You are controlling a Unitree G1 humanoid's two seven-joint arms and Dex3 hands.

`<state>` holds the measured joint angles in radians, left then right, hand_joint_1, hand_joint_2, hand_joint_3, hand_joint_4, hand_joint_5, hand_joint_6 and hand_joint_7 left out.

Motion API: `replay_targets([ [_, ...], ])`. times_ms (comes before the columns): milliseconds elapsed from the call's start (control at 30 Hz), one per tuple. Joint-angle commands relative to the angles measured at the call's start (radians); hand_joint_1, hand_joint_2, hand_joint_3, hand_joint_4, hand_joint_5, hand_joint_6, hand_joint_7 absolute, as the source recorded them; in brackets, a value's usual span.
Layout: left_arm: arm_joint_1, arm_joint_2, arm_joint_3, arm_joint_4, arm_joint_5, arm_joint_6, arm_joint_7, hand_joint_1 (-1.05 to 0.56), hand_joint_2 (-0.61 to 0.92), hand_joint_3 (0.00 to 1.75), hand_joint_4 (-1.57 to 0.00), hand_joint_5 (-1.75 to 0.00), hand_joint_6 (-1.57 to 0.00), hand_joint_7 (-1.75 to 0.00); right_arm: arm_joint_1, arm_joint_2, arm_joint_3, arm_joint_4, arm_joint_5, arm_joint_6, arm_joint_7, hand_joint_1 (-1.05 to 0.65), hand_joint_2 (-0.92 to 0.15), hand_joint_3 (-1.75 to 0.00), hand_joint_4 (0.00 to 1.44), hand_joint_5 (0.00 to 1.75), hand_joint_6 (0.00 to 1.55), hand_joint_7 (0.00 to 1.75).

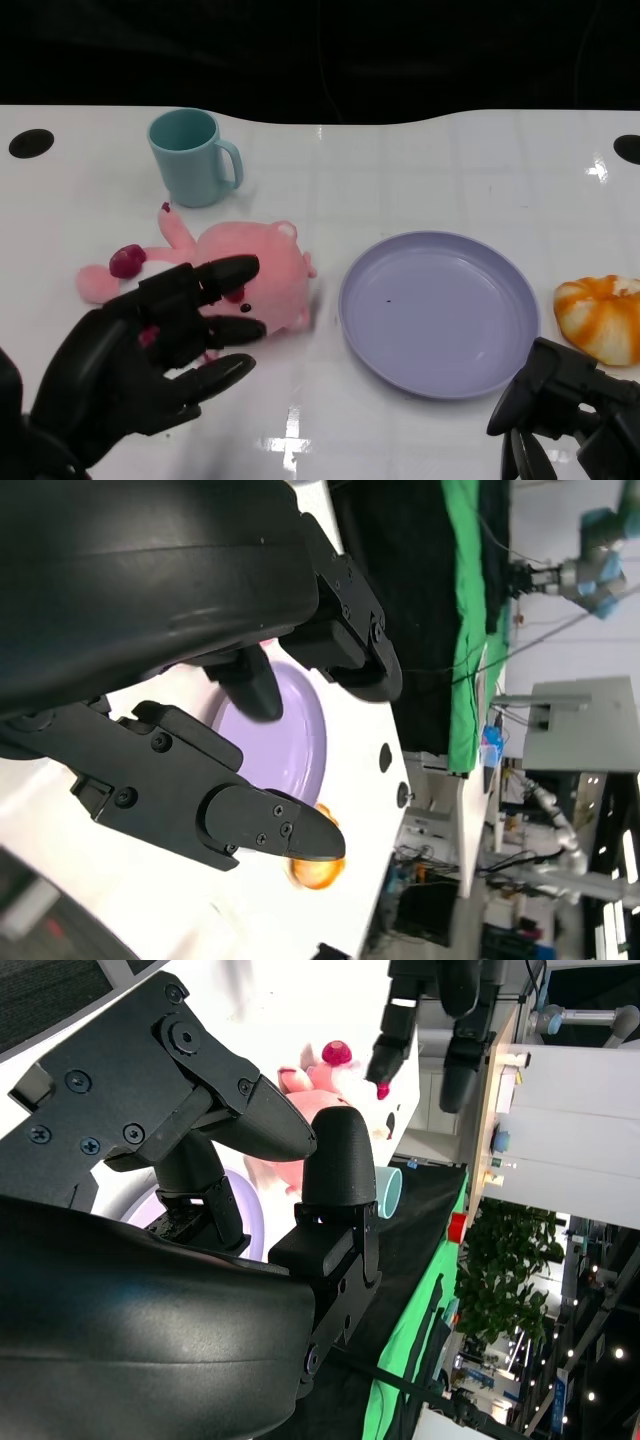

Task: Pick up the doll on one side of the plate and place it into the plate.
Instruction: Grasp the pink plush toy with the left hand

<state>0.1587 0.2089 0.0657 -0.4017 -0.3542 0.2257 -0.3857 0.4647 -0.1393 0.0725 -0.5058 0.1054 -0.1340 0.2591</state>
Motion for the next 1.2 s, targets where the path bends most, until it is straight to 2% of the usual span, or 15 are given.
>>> replay_targets([
  [33, -0.040, 0.061, -0.009, 0.011, 0.102, -0.089, -0.011, -0.55, 0.89, 0.04, -0.09, -0.79, -0.42, 0.00, -0.009, -0.007, -0.017, 0.007, 0.004, -0.018, -0.005, -0.16, -0.42, -1.47, 0.71, 1.75, 0.58, 1.57],
  [300, -0.155, 0.203, -0.036, 0.013, 0.427, -0.165, 0.036, -0.52, 0.89, 0.01, 0.00, -0.67, -0.31, 0.00, -0.010, 0.000, -0.009, 0.004, 0.003, 0.001, -0.016, -0.16, -0.43, -1.47, 0.72, 1.75, 0.58, 1.56],
  [467, -0.204, 0.248, -0.062, 0.031, 0.547, -0.172, 0.035, -0.52, 0.88, 0.00, 0.00, -0.63, -0.28, 0.00, -0.012, 0.001, -0.003, 0.010, 0.001, 0.002, -0.022, -0.15, -0.43, -1.47, 0.72, 1.75, 0.58, 1.55],
  [700, -0.249, 0.307, -0.101, 0.039, 0.711, -0.170, 0.028, -0.58, 0.88, 0.01, 0.00, -0.47, -0.23, 0.00, -0.020, -0.003, -0.009, 0.018, 0.010, 0.001, -0.018, -0.16, -0.42, -1.47, 0.71, 1.75, 0.58, 1.55],
  [900, -0.295, 0.360, -0.175, 0.028, 0.945, -0.119, 0.008, -0.65, 0.90, 0.01, 0.00, -0.38, -0.23, 0.00, -0.018, -0.011, -0.021, 0.022, 0.013, -0.015, -0.011, -0.19, -0.42, -1.45, 0.71, 1.75, 0.59, 1.54],
  [1200, -0.383, 0.345, -0.277, 0.125, 1.142, -0.041, -0.022, -0.69, 0.90, 0.00, -0.01, -0.44, -0.17, 0.00, -0.011, -0.012, -0.034, 0.021, 0.038, -0.019, 0.009, -0.20, -0.43, -1.43, 0.70, 1.75, 0.59, 1.52],
])
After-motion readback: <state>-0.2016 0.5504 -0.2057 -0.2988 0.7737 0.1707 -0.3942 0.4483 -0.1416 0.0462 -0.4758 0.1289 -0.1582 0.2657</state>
